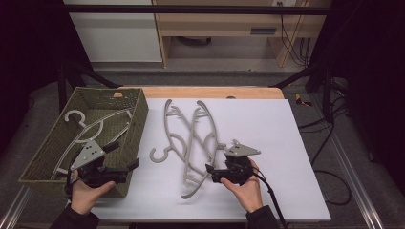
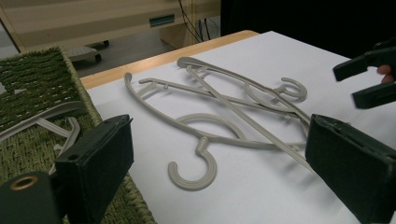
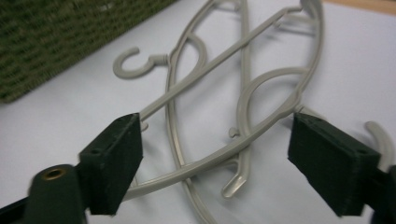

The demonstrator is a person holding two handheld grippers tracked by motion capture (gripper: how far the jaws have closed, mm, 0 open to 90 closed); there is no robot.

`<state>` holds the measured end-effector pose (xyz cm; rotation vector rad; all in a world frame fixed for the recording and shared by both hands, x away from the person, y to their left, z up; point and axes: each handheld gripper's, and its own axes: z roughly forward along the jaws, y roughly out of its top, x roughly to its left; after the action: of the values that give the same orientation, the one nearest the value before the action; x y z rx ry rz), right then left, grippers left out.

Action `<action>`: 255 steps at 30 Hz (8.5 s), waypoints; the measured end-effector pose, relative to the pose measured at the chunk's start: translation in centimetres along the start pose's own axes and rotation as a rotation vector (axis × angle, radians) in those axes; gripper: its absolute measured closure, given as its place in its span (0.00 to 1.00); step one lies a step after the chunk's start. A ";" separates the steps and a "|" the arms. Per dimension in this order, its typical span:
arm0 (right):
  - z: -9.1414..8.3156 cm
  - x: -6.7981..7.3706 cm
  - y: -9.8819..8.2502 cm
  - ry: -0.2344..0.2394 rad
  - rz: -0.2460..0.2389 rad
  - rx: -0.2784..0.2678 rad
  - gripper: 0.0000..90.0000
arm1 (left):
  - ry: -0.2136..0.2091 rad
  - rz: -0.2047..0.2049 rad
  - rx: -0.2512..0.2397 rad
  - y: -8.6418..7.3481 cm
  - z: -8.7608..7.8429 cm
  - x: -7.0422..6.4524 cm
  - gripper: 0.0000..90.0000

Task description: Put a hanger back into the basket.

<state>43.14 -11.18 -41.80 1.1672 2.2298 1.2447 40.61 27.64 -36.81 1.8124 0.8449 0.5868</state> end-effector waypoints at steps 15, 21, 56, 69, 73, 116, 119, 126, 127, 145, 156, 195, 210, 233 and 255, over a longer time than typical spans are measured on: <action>4.9 0.3 -2.1 -0.065 0.018 0.173 0.27 | -0.004 -0.001 0.015 -0.1 0.2 0.0 0.09; 4.6 -0.4 -2.0 -0.041 0.056 0.180 0.35 | -0.006 0.003 0.020 -0.1 0.2 -0.1 0.09; 3.3 -4.1 -2.3 -0.049 0.197 0.194 0.54 | -0.024 0.021 0.042 -0.2 0.6 -0.3 0.09; 3.3 -5.0 -2.6 -0.055 0.271 0.241 0.68 | -0.025 0.024 0.042 -0.2 0.6 -0.3 0.10; 3.4 -5.7 -2.9 -0.075 0.277 0.272 0.75 | -0.022 0.024 0.043 -0.2 0.6 -0.3 0.10; -6.1 -8.1 0.5 0.008 0.070 0.000 0.92 | -0.063 0.040 0.043 0.8 -0.2 -1.2 0.10; -6.5 -7.7 0.9 0.055 0.015 0.003 0.92 | -0.079 0.050 0.054 1.2 -0.5 -1.5 0.10; -6.9 -7.0 1.3 0.201 -0.102 0.020 0.92 | -0.119 0.073 0.081 2.3 -0.8 -2.4 0.10; -6.9 -6.9 1.3 0.220 -0.113 0.026 0.92 | -0.124 0.079 0.084 2.4 -0.9 -2.5 0.10; -6.5 -4.5 1.6 0.381 -0.275 0.111 0.92 | -0.203 0.238 0.237 4.5 2.7 -4.8 0.29; -6.0 -3.4 1.6 0.418 -0.312 0.139 0.92 | -0.243 0.369 0.367 3.8 5.1 -6.3 0.59; -5.5 -4.1 1.0 0.401 -0.303 0.127 0.83 | -0.317 0.431 0.447 2.4 5.1 -8.3 0.91; -8.1 -6.3 0.5 0.201 -0.165 -0.153 0.42 | -0.212 0.344 0.419 2.9 4.5 -7.3 0.91; -11.3 -8.8 -1.1 -0.013 -0.013 -0.284 0.15 | -0.063 0.219 0.254 5.2 1.4 -4.2 0.92; -11.3 -9.5 -1.6 -0.064 0.039 -0.258 0.05 | 0.072 0.164 0.171 9.5 -3.1 4.5 0.92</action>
<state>41.13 -25.32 -37.63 1.1367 1.9402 1.4394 43.95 30.57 -26.77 2.0406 0.8200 0.7061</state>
